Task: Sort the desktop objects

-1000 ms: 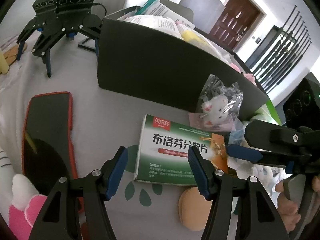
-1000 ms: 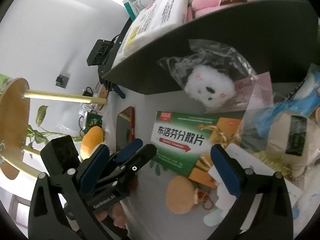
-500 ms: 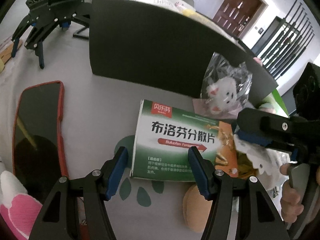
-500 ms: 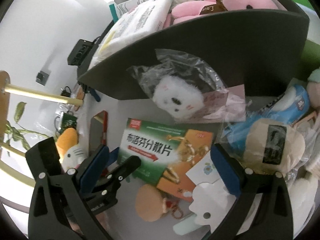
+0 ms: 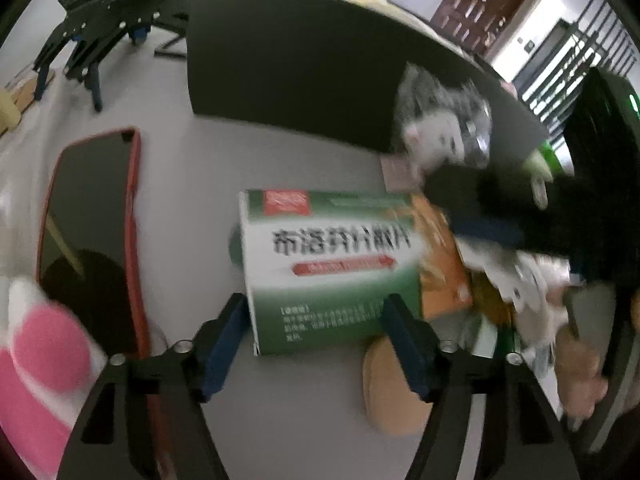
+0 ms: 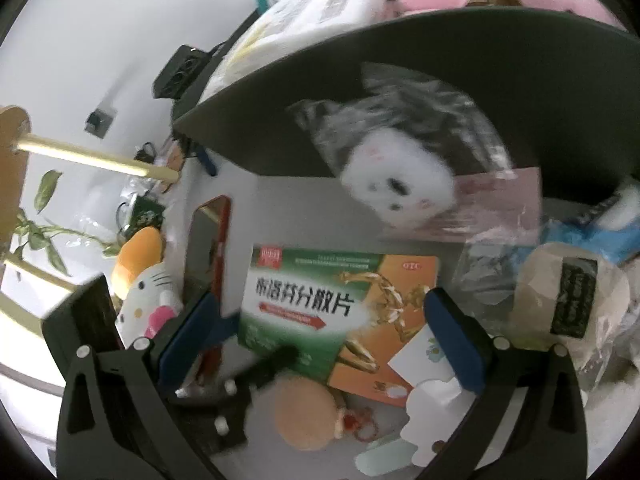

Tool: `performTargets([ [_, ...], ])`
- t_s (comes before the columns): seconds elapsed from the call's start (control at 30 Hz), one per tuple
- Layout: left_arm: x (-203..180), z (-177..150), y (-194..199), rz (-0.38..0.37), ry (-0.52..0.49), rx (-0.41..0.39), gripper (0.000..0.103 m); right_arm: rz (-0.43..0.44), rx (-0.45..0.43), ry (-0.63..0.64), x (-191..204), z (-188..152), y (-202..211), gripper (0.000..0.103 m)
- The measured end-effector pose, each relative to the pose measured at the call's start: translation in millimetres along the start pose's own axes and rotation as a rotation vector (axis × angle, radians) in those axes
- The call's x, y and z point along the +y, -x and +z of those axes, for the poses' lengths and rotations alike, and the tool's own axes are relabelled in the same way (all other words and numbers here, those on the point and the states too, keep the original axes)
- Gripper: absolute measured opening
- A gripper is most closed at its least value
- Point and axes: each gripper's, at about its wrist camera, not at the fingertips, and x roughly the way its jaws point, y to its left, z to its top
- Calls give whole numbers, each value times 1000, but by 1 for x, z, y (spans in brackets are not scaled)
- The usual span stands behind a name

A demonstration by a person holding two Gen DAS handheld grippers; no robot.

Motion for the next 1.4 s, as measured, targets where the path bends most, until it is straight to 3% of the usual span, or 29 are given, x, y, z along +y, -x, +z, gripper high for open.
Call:
performTargets([
  [0.17, -16, -39, 12, -69, -42, 13, 72, 56, 72, 106, 26, -12, -18, 103],
  [0.27, -11, -48, 23, -97, -24, -1, 72, 60, 87, 93, 32, -16, -17, 102],
  [0.43, 15, -33, 49, -91, 28, -100, 72, 79, 7, 26, 36, -21, 15, 102],
  [0.53, 22, -9, 54, -82, -7, -140, 72, 103, -5, -41, 34, -28, 30, 102],
  [0.7, 19, 23, 38, -52, -96, -117, 72, 167, 63, -111, 25, -43, 20, 102],
  [0.8, 6, 25, 24, -63, -147, -96, 72, 170, 86, -176, 14, -50, 8, 102],
  [1.1, -23, 31, -15, 16, -283, -59, 72, 171, 64, -213, 6, -64, 14, 102],
  [1.23, -24, 26, -19, -20, -285, -42, 72, 156, 51, -202, 5, -68, 18, 102],
  [1.4, -20, 22, -16, -4, -279, -49, 75, 144, 41, -192, 3, -69, 16, 101],
])
